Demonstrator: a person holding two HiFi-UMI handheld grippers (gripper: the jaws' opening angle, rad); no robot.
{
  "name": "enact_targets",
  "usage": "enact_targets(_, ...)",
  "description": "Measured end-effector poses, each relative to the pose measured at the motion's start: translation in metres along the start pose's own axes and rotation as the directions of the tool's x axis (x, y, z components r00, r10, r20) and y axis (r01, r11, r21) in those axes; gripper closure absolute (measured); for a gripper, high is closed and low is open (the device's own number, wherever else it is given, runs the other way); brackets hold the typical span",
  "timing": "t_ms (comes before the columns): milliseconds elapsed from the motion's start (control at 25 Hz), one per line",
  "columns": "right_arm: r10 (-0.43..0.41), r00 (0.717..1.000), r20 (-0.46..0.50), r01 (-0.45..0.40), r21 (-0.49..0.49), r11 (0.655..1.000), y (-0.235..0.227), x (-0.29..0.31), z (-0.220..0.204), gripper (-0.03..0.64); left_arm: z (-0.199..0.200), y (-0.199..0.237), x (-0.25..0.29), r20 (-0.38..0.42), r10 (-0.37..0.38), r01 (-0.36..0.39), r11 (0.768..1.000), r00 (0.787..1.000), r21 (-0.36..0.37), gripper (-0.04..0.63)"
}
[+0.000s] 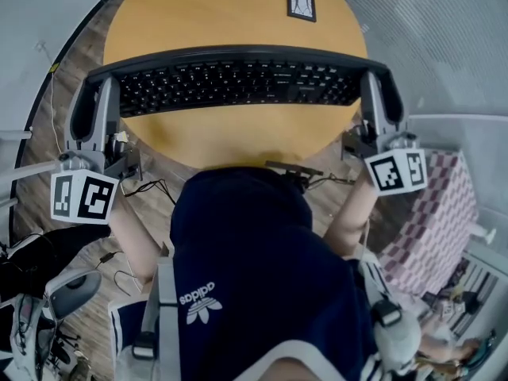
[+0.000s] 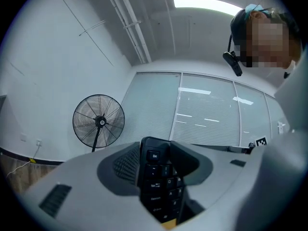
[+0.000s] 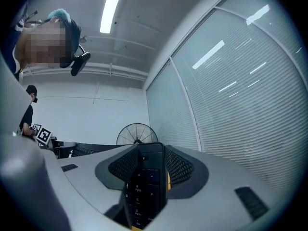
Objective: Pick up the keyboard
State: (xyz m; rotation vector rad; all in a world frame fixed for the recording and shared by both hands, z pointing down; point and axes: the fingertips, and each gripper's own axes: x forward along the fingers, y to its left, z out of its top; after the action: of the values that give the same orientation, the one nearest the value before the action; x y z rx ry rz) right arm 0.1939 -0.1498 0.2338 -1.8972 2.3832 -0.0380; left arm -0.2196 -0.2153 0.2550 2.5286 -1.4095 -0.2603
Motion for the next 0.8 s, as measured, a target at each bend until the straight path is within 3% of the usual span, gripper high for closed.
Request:
enact_targets(560, -0.011, 0.999, -0.036, 0.013, 0.049, 0.999, -0.005, -0.003, -0.010, 0.442, 0.006, -0.004, 0.003, -0.032, -0.006, 0.007, 0.999, 0.999, 0.035, 0.400)
enact_targets(800, -0.009, 0.998, -0.061, 0.012, 0.040, 0.999, -0.008, 0.000, -0.013, 0.442, -0.005, -0.003, 0.003, -0.063, 0.005, -0.004, 1.000, 0.998, 0.016, 0.400)
